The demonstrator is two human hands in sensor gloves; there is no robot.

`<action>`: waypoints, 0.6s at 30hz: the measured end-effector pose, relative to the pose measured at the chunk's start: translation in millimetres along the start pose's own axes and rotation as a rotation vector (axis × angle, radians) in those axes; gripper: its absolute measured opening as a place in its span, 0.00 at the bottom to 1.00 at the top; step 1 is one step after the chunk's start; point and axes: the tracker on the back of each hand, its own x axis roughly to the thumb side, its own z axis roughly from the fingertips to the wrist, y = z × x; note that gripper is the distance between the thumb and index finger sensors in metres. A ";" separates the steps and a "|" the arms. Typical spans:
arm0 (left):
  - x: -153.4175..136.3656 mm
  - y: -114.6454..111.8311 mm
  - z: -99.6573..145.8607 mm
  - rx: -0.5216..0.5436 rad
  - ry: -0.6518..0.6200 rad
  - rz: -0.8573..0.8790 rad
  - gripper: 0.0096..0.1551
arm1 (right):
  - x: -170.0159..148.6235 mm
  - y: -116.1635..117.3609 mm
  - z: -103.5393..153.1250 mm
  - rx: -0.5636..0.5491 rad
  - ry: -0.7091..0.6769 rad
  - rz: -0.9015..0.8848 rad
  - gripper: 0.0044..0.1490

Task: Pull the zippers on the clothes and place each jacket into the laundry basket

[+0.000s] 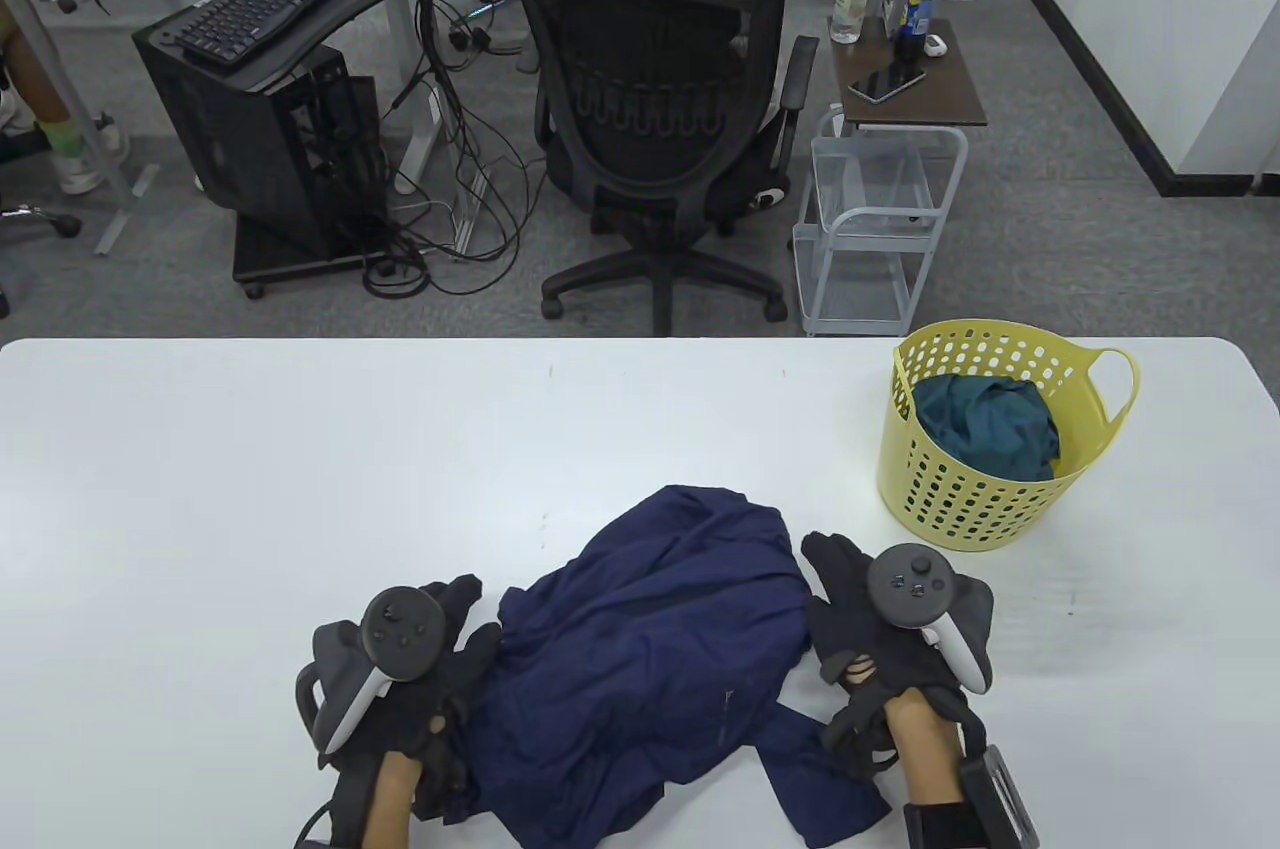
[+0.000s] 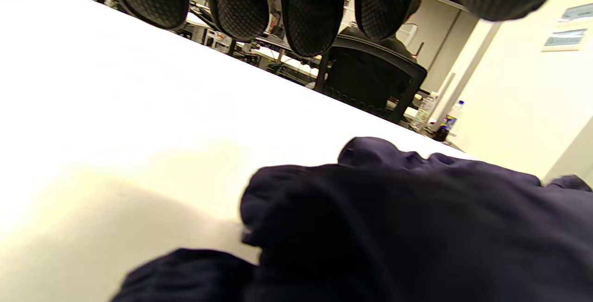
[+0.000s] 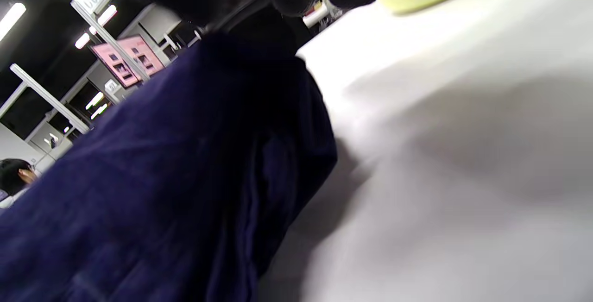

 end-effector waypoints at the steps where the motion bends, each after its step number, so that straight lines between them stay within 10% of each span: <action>1: 5.7 -1.2 1.6 0.001 -0.018 -0.010 0.39 | -1.0 4.9 -0.2 0.000 0.035 -0.003 0.49; 5: 27.3 -4.3 7.6 0.010 -0.078 -0.037 0.38 | 4.7 17.5 2.8 -0.046 0.113 0.080 0.55; 9: 49.3 -9.7 15.9 0.024 -0.158 -0.034 0.37 | 14.2 16.7 11.8 -0.234 0.136 0.133 0.40; 14: 87.8 -21.3 32.9 0.022 -0.297 0.033 0.42 | 39.8 9.3 33.7 -0.329 -0.105 0.023 0.33; 18: 110.3 -30.8 42.1 -0.006 -0.375 0.100 0.67 | 72.1 9.6 62.4 -0.302 -0.423 -0.108 0.29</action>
